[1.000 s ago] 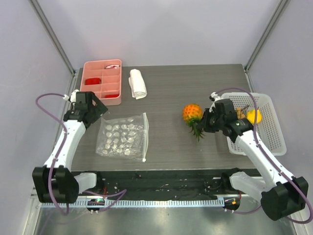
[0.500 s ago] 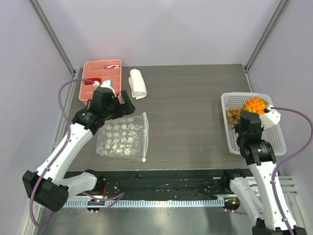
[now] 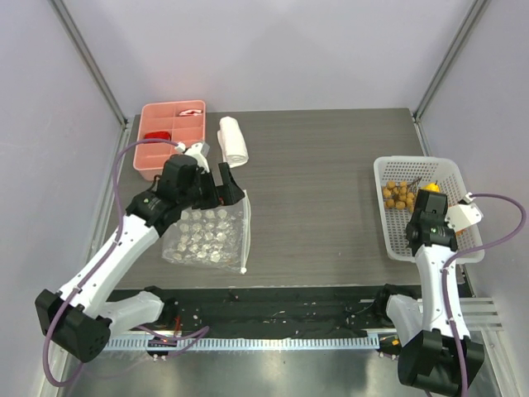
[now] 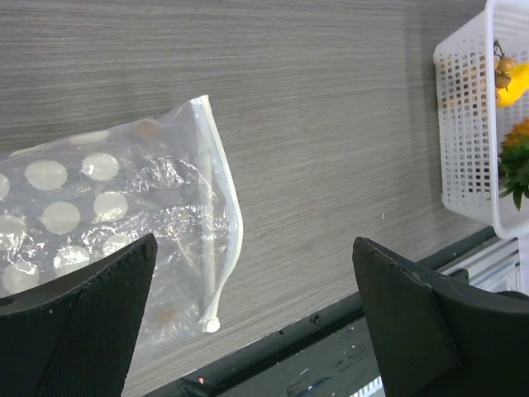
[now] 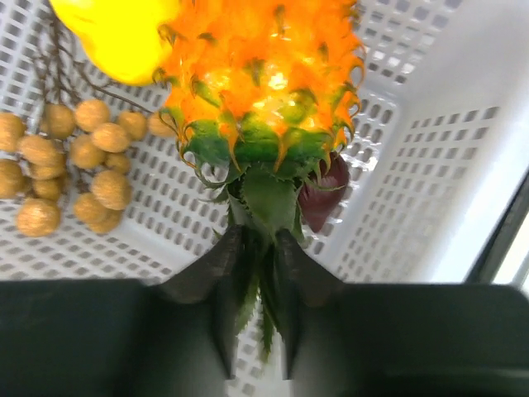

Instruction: Open the zip-top bag and remove the fake food

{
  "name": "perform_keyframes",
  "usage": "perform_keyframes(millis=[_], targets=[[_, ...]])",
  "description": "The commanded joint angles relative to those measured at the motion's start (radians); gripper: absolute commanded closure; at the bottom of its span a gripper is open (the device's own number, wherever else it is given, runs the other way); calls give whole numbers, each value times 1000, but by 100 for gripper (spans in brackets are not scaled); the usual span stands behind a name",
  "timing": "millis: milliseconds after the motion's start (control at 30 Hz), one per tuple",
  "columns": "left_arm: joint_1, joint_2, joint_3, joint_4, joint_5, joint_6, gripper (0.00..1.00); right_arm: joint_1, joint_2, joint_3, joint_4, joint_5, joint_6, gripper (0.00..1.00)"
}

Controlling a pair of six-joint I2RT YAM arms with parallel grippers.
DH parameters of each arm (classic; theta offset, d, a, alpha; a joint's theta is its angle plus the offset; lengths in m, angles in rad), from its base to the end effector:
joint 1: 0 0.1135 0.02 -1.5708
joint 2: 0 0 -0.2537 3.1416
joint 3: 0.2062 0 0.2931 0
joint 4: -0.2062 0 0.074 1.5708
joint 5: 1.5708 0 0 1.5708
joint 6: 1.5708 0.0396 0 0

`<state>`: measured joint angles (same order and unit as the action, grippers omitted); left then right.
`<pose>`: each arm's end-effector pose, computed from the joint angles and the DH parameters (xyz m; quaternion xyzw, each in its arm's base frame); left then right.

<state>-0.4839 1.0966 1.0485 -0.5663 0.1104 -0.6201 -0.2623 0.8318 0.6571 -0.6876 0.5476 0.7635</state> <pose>0.2513 -0.1370 0.3200 -0.0350 0.8861 -0.2827 0.3656 0.1996 -0.0749 0.2284 0.5248 0.7408 -0.1629 0.3864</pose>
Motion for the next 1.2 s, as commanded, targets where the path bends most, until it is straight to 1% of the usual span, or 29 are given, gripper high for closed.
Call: perform_keyframes(millis=[0, 33, 100, 133, 233, 333, 367, 400, 467, 500, 567, 600, 633, 700, 733, 767, 800, 833, 867, 900, 933, 967, 1000, 1033, 1067, 1100, 1167], targets=[[2, -21, -15, 54, 75, -3, 0, -5, -20, -2, 120, -20, -32, 61], [1, -20, -19, 55, 93, -7, 0, -2, -23, -1, 103, -14, -39, 50], [2, -21, -22, 60, 107, -9, 0, -3, -51, -2, 96, -8, -46, 20], [2, -23, -31, 65, 113, -13, 0, 1, -63, -1, 91, -6, -62, 1], [-1, -29, -41, 72, 136, -23, 0, 52, -105, 22, 57, 32, -79, 0], [-42, -47, -48, 88, 112, -26, 0, 196, -91, 110, 37, -34, -134, 0], [-60, -52, -60, 115, 98, -27, 0, 348, -76, 163, 27, -32, -118, 0], [-111, -60, -70, 134, 66, -30, 0, 458, -53, 191, 16, 18, -104, 0], [-162, -63, -93, 176, 37, -55, 0, 652, 22, 260, -23, 122, -61, 0], [-220, -61, -114, 222, 8, -69, 0, 851, 50, 281, -30, 223, -49, 0], [-287, -61, -136, 267, -30, -99, 0, 1021, 159, 340, -70, 299, -7, 0], [-324, -67, -160, 316, -52, -105, 0, 1145, 199, 357, -75, 316, 16, 0], [-402, -87, -174, 338, -104, -110, 0, 1207, 289, 393, -66, 325, 22, 0], [-468, -122, -221, 379, -181, -119, 0, 1302, 372, 433, -63, 348, 51, 0], [-519, -141, -235, 397, -240, -121, 0, 1375, 407, 473, -70, 373, 65, 1], [-536, -189, -251, 399, -264, -124, 0, 1393, 459, 486, -72, 356, 74, 0], [-548, -216, -280, 396, -284, -125, 0, 1410, 473, 489, -44, 310, 69, 0], [-553, -281, -298, 395, -310, -125, 0, 1413, 477, 469, -24, 290, 65, 0], [-553, -314, -314, 387, -325, -125, 0, 1416, 463, 448, 3, 267, 50, 0], [-553, -351, -335, 375, -342, -124, 0, 1419, 443, 378, 84, 237, 27, 0], [-553, -384, -343, 344, -377, -121, 0, 1419, 413, 339, 121, 204, 26, 0], [-553, -450, -349, 327, -389, -115, 0, 1419, 339, 297, 164, 180, 17, 0], [-553, -480, -352, 307, -402, -101, 0, 1419, 290, 220, 250, 163, 4, 0], [-553, -506, -355, 274, -423, -96, 0, 1419, 244, 182, 285, 147, -10, 0], [-553, -562, -357, 260, -429, -92, 0, 1419, 145, 150, 349, 144, -18, 0], [-553, -587, -355, 256, -431, -83, 0, 1417, 97, 97, 371, 140, -26, 0], [-553, -641, -351, 259, -413, -75, 0, 1419, 5, 81, 388, 134, -61, 0]])
